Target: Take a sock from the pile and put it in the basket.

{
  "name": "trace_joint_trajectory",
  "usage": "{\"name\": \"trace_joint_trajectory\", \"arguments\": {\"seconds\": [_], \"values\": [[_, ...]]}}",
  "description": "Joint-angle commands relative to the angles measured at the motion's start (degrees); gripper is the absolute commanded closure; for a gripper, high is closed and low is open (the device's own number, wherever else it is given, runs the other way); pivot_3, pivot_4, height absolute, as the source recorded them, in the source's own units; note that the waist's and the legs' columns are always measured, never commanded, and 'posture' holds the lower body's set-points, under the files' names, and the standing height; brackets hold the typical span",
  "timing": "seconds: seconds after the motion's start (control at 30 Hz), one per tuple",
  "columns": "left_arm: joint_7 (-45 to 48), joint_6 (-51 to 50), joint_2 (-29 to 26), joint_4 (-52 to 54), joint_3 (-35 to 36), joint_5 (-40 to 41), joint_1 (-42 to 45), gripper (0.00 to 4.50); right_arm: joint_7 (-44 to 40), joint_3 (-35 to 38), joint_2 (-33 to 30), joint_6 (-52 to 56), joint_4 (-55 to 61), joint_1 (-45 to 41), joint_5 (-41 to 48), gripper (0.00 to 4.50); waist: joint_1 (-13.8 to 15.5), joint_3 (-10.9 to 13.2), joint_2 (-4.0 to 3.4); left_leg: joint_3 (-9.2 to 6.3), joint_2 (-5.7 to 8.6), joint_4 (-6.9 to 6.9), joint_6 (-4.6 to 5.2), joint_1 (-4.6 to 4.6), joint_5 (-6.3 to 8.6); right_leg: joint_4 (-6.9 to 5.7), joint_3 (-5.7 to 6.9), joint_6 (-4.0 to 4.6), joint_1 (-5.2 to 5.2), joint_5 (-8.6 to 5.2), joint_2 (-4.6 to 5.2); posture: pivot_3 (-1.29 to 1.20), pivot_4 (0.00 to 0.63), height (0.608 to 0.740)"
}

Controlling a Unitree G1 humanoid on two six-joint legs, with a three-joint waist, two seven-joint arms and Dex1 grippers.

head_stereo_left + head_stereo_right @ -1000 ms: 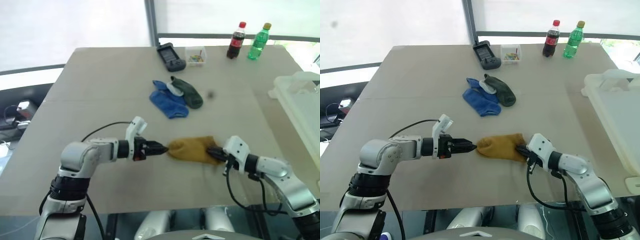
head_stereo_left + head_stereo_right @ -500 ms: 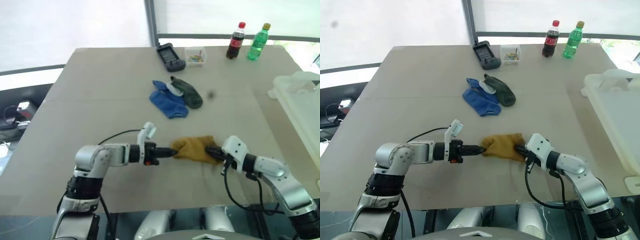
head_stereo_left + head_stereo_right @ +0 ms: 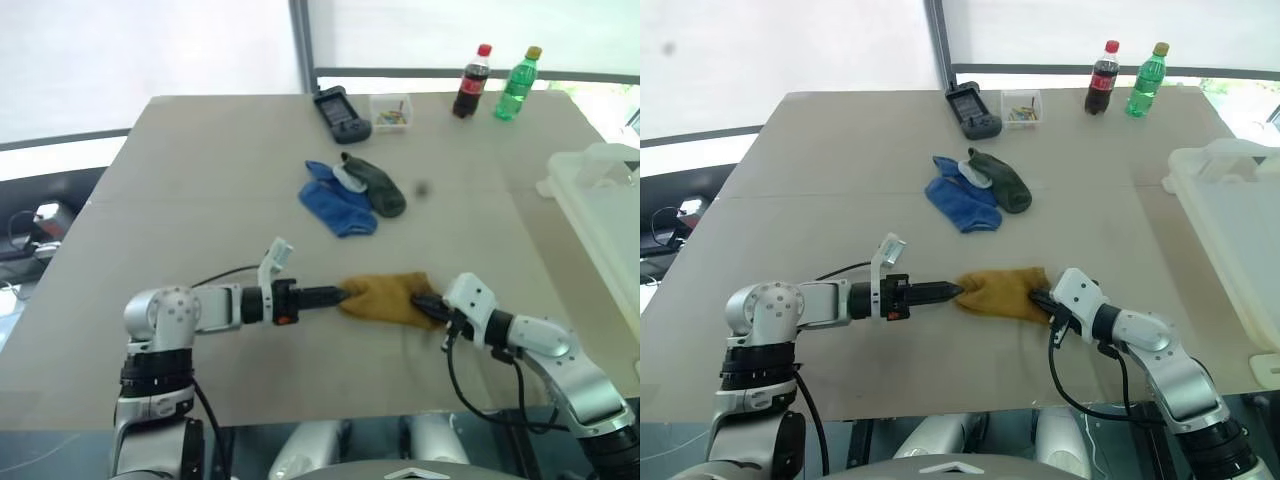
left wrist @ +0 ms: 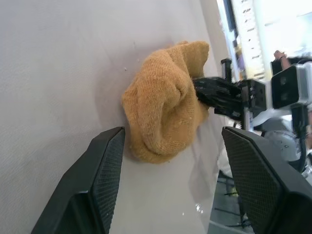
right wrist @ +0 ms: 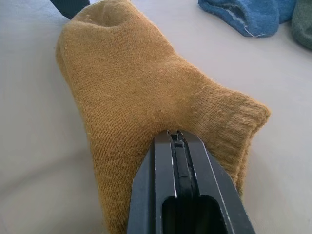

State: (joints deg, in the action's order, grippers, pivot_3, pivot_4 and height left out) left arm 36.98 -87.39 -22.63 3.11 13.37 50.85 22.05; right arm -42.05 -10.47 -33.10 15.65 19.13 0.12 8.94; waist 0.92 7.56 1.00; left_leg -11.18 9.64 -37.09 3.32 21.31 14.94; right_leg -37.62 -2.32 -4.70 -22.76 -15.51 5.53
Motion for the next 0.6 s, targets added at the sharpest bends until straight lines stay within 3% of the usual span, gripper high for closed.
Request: {"name": "trace_joint_trajectory", "arguments": {"seconds": [0.03,0.17,0.33,0.6], "values": [[-1.34,-1.9,3.29,-2.19,0.43,1.31,1.43,1.09,-0.03,-0.3,0.23,0.58,0.4,0.27,-0.17,4.5,0.07,-0.01,0.02,0.0,0.0,0.0,0.0,0.0,0.0,0.0,0.0,0.0,0.0,0.0,0.0,0.0,0.15,0.74],[-0.46,-4.6,5.42,-4.09,2.1,4.71,3.87,1.09,-0.06,-0.46,0.16,0.78,1.12,0.58,-0.41,4.5,0.0,-0.01,0.03,0.0,0.0,-0.04,0.0,0.0,0.0,-0.03,0.0,0.0,0.01,0.0,0.0,0.0,0.15,0.74],[-0.18,-5.11,2.56,-4.44,1.51,14.17,5.86,1.09,0.24,0.09,0.02,1.06,2.15,1.37,-0.49,4.5,-0.08,-0.01,0.02,-0.01,-0.01,-0.03,-0.01,0.0,0.0,-0.03,-0.01,0.0,-0.01,0.0,0.0,0.0,0.15,0.74],[-3.05,-5.11,4.73,-7.36,-0.4,17.04,9.03,1.09,1.29,0.69,0.08,2.01,4.08,2.22,-0.32,4.5,-0.01,-0.01,0.03,-0.02,0.01,-0.05,-0.01,0.0,0.01,-0.02,-0.01,0.0,0.0,0.0,0.0,0.0,0.15,0.74]]}}
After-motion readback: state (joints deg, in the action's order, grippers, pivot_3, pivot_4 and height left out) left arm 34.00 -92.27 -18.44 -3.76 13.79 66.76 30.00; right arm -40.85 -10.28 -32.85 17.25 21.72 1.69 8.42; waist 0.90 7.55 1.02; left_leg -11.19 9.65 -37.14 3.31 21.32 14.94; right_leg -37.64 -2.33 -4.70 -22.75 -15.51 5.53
